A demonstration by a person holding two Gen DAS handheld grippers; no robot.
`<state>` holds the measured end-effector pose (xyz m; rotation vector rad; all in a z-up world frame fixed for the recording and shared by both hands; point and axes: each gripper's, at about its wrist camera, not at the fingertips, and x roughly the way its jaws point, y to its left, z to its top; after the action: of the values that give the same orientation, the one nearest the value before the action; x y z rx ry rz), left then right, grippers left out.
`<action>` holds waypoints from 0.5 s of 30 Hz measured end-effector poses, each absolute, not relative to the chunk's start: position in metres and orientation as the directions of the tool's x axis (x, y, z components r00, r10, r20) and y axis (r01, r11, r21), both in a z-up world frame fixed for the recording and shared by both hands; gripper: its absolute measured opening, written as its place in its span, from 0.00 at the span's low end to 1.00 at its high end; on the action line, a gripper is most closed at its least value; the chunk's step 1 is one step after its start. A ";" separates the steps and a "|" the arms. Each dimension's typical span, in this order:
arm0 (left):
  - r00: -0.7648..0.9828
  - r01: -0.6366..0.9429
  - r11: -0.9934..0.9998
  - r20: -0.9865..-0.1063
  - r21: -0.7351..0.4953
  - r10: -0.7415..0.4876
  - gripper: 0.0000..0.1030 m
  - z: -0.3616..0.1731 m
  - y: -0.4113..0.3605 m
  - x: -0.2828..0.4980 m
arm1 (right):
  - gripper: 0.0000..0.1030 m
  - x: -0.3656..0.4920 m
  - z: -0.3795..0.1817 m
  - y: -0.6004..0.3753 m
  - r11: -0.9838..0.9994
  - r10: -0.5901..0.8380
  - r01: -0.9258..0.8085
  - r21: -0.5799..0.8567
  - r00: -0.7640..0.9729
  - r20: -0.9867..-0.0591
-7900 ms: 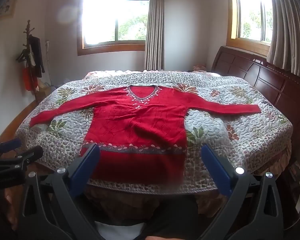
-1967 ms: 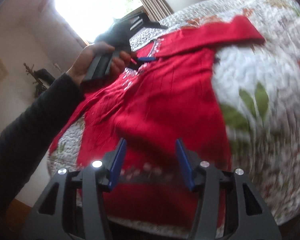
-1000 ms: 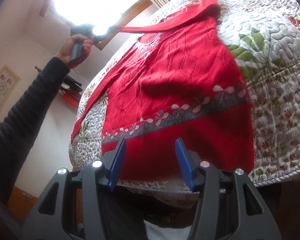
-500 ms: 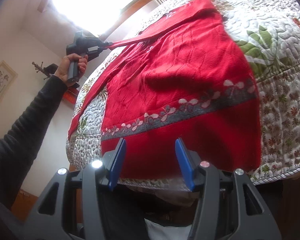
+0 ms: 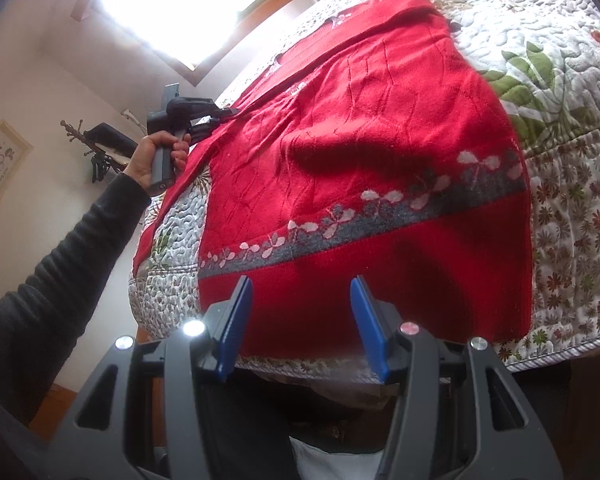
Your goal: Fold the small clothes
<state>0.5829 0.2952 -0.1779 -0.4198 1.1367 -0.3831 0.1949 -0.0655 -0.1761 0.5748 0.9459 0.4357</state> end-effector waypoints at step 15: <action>0.447 0.075 0.829 -0.724 -0.554 -0.525 0.04 -0.182 0.320 0.574 | 0.51 0.223 -0.172 -0.073 0.775 0.568 -0.097 0.624 0.539 -0.622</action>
<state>0.5742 0.3196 -0.1818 -0.4858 1.0496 -0.3894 0.2228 -0.0733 -0.1724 0.5710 0.9252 0.4214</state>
